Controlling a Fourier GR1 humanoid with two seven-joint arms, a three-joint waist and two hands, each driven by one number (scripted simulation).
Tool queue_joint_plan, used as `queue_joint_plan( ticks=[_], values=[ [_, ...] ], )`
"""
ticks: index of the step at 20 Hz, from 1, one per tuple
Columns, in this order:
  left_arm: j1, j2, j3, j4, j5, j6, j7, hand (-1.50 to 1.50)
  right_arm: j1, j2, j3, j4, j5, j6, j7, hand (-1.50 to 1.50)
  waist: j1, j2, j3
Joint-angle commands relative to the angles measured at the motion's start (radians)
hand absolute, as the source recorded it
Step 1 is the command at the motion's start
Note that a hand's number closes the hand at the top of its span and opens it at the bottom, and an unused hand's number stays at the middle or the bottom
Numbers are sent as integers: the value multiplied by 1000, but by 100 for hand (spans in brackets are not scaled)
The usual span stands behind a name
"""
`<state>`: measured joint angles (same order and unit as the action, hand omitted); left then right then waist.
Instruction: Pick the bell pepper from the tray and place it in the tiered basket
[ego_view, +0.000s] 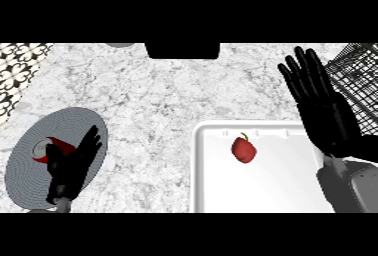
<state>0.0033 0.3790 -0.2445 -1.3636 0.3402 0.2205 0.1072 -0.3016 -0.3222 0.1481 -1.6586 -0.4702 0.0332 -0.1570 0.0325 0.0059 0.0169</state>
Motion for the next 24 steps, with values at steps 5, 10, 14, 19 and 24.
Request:
queue_joint_plan(
  ticks=[5, 10, 14, 19, 24],
  values=[
    [-154, -12, 28, -126, -140, 141, -115, 0, 67, 1, -147, -30, 99, -219, -49, 150, -72, -16, -16],
    [-174, -59, -24, -152, -187, 169, -133, 0, 222, 138, -191, 51, -39, -237, -44, -150, -60, -7, -14],
    [-162, -99, -53, -162, -235, 190, -126, 0, 377, 100, -132, -26, -42, -18, -150, -150, -44, -8, -16],
    [-144, -111, -54, -159, -243, 187, -129, 0, 543, -21, -75, -316, 122, -67, -66, -150, -52, -11, -18],
    [-165, -94, -40, -158, -236, 191, -90, 0, 571, -316, -87, -379, 419, -79, 118, -150, -69, -16, -27]
  ],
)
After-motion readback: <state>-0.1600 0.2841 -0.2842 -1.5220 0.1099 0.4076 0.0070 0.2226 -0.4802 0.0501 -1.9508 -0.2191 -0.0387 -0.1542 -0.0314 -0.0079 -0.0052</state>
